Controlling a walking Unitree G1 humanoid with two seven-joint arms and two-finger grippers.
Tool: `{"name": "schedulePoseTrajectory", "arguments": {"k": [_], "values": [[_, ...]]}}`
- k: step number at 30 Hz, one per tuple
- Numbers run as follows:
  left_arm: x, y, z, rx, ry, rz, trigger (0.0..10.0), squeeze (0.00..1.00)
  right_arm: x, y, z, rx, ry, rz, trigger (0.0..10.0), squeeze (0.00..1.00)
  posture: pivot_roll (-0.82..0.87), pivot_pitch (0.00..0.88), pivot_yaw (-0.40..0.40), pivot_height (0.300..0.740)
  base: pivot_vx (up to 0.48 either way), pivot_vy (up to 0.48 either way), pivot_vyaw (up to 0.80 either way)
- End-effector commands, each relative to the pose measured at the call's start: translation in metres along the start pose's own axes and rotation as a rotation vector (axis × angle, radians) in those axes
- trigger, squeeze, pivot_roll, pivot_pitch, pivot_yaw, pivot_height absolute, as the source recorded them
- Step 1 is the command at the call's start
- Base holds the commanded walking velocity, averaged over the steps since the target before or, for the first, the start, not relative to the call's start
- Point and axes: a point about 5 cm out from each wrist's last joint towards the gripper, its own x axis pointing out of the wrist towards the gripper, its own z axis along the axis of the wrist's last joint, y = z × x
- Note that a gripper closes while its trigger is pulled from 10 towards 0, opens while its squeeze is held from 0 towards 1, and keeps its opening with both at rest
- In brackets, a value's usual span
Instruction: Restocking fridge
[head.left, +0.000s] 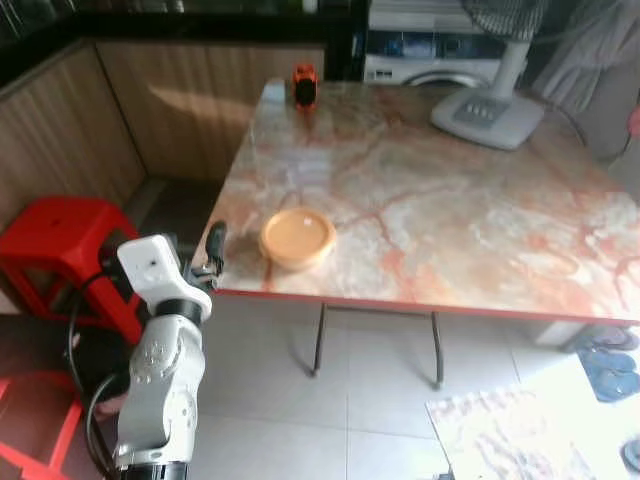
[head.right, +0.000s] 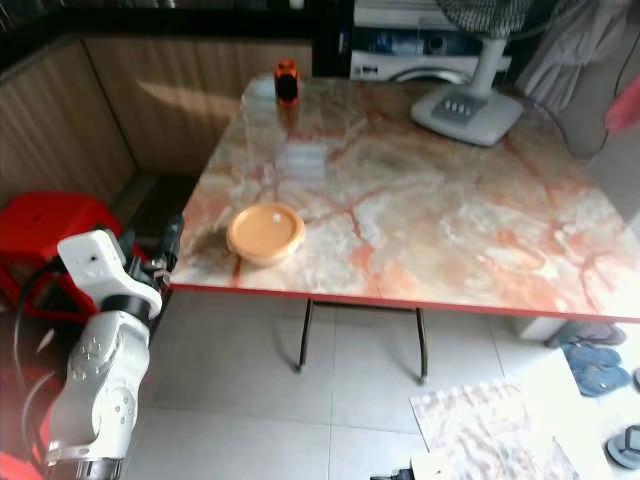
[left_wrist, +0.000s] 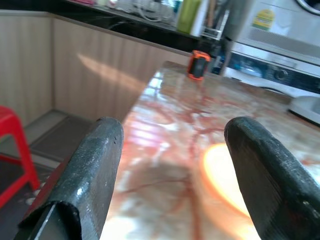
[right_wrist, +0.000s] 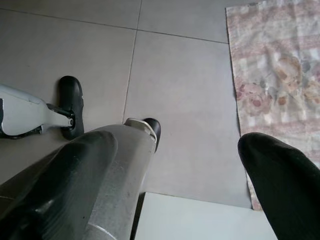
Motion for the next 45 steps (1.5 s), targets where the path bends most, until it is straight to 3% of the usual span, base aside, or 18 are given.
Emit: {"name": "schedulePoseTrajectory", "arguments": {"k": [1, 20, 40, 45], "values": [[0.0003, -0.0019, 0.0019, 0.008, -0.002, -0.008, 10.0, 0.0, 0.0003, 0.0002, 0.0011, -0.006, 0.0, 0.001, 10.0, 0.0, 0.01, 0.029, -0.003, 0.74, 0.0, 0.0, 0.0], [0.0003, -0.0041, 0.0037, 0.014, -0.006, -0.022, 10.0, 0.0, 0.0004, 0.0009, 0.0013, -0.018, 0.004, 0.009, 10.0, 0.0, 0.01, 0.035, -0.002, 0.74, 0.0, 0.0, 0.0], [0.0005, -0.0052, 0.004, 0.022, -0.009, -0.02, 10.0, 0.0, 0.0002, -0.0001, 0.0013, -0.016, 0.003, 0.006, 10.0, 0.0, 0.01, 0.036, -0.006, 0.74, 0.286, 0.0, 0.0], [-0.0001, -0.0103, 0.0014, 0.005, 0.01, -0.065, 10.0, 0.0, 0.0002, 0.0002, 0.0011, -0.006, -0.002, 0.004, 10.0, 0.0, 0.01, 0.038, -0.003, 0.74, 0.186, 0.0, 0.0]]}}
